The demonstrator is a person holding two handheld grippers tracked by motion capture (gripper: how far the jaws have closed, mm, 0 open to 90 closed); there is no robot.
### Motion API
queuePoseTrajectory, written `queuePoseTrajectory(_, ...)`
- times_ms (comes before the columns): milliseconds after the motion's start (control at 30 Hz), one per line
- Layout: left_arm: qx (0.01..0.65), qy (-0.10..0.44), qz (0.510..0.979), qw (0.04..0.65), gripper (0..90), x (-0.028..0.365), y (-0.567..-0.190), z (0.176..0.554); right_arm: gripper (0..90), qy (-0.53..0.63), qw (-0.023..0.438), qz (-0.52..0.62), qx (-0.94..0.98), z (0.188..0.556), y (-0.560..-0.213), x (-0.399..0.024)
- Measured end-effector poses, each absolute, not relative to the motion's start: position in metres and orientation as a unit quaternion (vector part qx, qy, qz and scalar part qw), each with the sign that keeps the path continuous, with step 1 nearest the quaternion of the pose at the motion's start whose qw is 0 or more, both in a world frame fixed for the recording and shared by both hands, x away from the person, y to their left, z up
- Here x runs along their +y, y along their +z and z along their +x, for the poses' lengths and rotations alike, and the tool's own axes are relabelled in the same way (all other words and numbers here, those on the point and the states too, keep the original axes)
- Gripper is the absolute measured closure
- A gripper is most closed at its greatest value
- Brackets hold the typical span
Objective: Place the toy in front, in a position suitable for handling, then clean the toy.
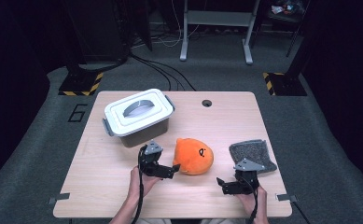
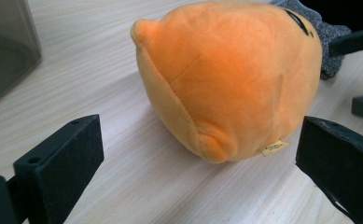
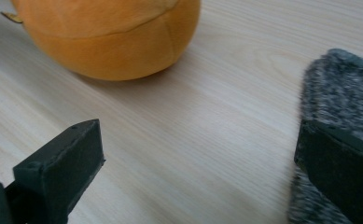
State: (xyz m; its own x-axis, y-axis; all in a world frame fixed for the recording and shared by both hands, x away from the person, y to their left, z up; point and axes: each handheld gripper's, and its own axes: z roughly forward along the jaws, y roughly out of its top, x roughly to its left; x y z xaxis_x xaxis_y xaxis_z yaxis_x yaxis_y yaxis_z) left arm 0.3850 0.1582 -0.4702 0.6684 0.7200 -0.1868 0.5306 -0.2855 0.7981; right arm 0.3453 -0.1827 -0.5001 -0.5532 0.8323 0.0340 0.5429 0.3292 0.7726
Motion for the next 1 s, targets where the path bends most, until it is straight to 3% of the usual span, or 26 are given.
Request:
queuePoseTrajectory(667,0.387,0.094,0.801,0.447,3.0,0.16,-0.481,0.386,2.6,0.342,0.211,0.493,0.771,0.371,-0.492,-0.231)
queuePoseTrajectory(1000,0.363,0.097,0.808,0.454,26.6,0.158,-0.48,0.384,2.6,0.327,0.213,0.516,0.763,0.385,-0.488,-0.245)
